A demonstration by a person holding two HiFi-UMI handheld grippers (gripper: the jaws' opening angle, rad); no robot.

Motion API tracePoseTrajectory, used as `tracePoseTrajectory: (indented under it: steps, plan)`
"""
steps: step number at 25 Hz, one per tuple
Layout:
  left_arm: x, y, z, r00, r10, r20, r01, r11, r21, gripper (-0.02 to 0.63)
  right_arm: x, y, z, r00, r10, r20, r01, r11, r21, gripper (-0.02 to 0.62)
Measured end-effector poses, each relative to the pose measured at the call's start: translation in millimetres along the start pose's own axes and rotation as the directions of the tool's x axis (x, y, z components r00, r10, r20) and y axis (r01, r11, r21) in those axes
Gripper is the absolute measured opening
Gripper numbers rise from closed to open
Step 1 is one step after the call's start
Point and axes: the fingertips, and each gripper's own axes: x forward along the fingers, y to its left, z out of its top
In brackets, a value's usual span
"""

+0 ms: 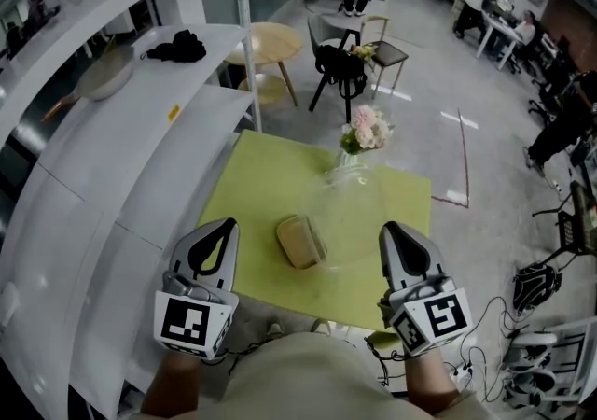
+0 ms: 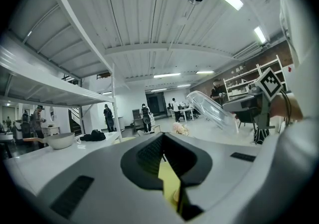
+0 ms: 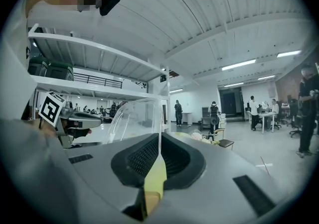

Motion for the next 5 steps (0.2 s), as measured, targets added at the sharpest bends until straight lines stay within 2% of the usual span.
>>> tracePoseTrajectory:
  steps: [5]
  plan:
    - [3.4, -2.4, -2.6, 1.0, -0.008, -0.005, 0.008, 1.0, 0.015, 0.006, -1.6, -4.2, 1.0, 1.0, -0.001, -0.005, 0.0, 0.999, -0.032, 0.023]
